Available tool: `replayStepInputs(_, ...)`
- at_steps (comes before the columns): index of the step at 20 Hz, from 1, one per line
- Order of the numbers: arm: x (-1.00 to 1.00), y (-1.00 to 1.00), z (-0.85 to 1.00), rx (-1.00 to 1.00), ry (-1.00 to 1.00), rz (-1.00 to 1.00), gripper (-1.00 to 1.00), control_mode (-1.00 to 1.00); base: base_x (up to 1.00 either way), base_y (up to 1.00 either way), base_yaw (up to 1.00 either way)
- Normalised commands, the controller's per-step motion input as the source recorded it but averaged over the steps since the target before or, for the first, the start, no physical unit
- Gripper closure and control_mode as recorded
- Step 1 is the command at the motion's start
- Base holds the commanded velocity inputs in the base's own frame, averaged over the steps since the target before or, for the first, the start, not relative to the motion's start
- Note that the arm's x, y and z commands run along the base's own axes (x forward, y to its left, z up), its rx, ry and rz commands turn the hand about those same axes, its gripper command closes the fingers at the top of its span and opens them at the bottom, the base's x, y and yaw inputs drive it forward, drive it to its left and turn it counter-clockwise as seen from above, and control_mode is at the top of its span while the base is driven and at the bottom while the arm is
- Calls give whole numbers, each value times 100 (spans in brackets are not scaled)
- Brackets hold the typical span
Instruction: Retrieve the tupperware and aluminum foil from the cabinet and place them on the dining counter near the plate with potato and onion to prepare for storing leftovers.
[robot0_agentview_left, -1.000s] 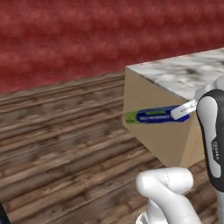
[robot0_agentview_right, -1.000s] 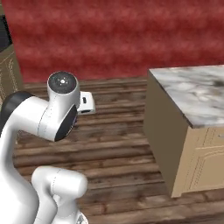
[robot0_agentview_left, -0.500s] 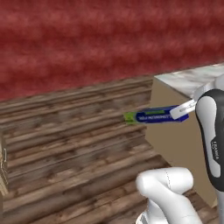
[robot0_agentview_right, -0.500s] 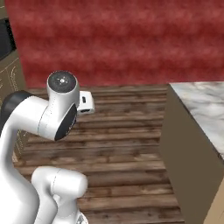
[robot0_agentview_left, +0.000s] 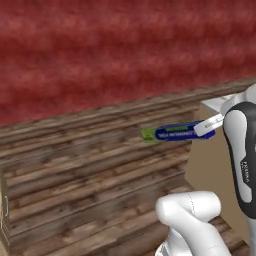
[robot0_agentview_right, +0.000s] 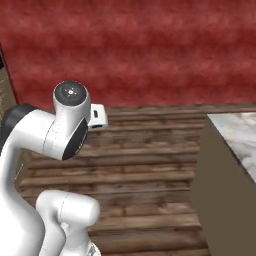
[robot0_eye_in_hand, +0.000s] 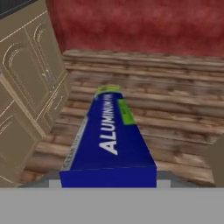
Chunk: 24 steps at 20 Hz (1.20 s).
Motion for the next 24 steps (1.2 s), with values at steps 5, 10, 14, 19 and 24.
replayStepInputs(5,0,0,0,0,0,0,100,100,100,6,-5)
replayStepInputs(10,0,0,0,0,0,0,100,100,100,13,-15)
replayStepInputs(14,0,0,0,0,0,0,100,100,100,11,-29)
replayStepInputs(19,0,0,0,0,0,0,100,100,100,16,-38)
replayStepInputs(24,0,0,0,0,0,0,100,100,100,21,-41)
